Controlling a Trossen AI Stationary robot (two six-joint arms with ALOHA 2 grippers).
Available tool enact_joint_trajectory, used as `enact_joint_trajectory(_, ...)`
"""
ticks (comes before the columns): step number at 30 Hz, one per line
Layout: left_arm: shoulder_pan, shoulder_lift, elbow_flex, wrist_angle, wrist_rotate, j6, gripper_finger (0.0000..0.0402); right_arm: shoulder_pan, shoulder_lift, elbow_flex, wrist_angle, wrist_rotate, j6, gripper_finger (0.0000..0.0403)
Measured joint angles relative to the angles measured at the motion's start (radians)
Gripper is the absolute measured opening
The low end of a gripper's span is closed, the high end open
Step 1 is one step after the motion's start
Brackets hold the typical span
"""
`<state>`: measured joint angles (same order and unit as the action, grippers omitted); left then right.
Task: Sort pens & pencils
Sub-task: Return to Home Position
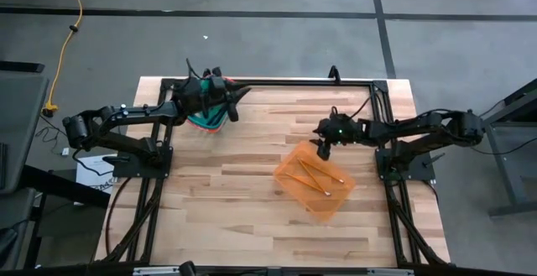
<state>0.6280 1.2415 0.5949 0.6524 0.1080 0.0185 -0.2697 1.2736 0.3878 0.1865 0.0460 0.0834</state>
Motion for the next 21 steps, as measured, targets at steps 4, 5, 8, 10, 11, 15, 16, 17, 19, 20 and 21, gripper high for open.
enact_joint_trajectory(4, -0.001, 0.0, 0.0, 0.116, -0.098, 0.057, 0.0067, -0.061, -0.018, 0.0, 0.007, 0.017, -0.057, 0.0183)
enact_joint_trajectory(5, 0.001, 0.0, 0.0, 0.135, -0.127, 0.087, 0.0067, -0.081, -0.029, 0.0, 0.009, 0.015, -0.058, 0.0183)
enact_joint_trajectory(8, 0.012, 0.0, 0.0, 0.179, -0.201, 0.189, 0.0067, -0.144, -0.076, 0.0, 0.02, 0.019, -0.065, 0.0183)
enact_joint_trajectory(10, 0.029, 0.0, 0.0, 0.21, -0.204, 0.238, 0.0067, -0.182, -0.112, 0.0, 0.06, 0.029, -0.09, 0.0183)
enact_joint_trajectory(11, 0.039, 0.0, 0.0, 0.22, -0.194, 0.261, 0.0067, -0.199, -0.129, 0.0, 0.089, 0.03, -0.112, 0.0183)
enact_joint_trajectory(15, 0.089, 0.0, 0.0, 0.277, -0.132, 0.333, 0.0067, -0.25, -0.174, 0.001, 0.305, 0.021, -0.218, 0.0183)
enact_joint_trajectory(16, 0.101, 0.0, 0.0, 0.305, -0.119, 0.332, 0.0067, -0.262, -0.18, 0.006, 0.35, 0.012, -0.223, 0.0183)
enact_joint_trajectory(17, 0.111, 0.0, 0.0, 0.334, -0.115, 0.319, 0.0067, -0.273, -0.188, 0.015, 0.378, 0.004, -0.221, 0.0183)
enact_joint_trajectory(19, 0.125, 0.0, 0.0, 0.395, -0.119, 0.255, 0.0067, -0.298, -0.2, 0.047, 0.396, 0.002, -0.18, 0.0183)
enact_joint_trajectory(20, 0.136, 0.0, 0.0, 0.423, -0.131, 0.201, 0.0067, -0.31, -0.203, 0.07, 0.394, 0.002, -0.133, 0.0183)
enact_joint_trajectory(21, 0.144, 0.0, 0.0, 0.445, -0.149, 0.141, 0.0067, -0.321, -0.205, 0.097, 0.379, 0.002, -0.065, 0.0183)
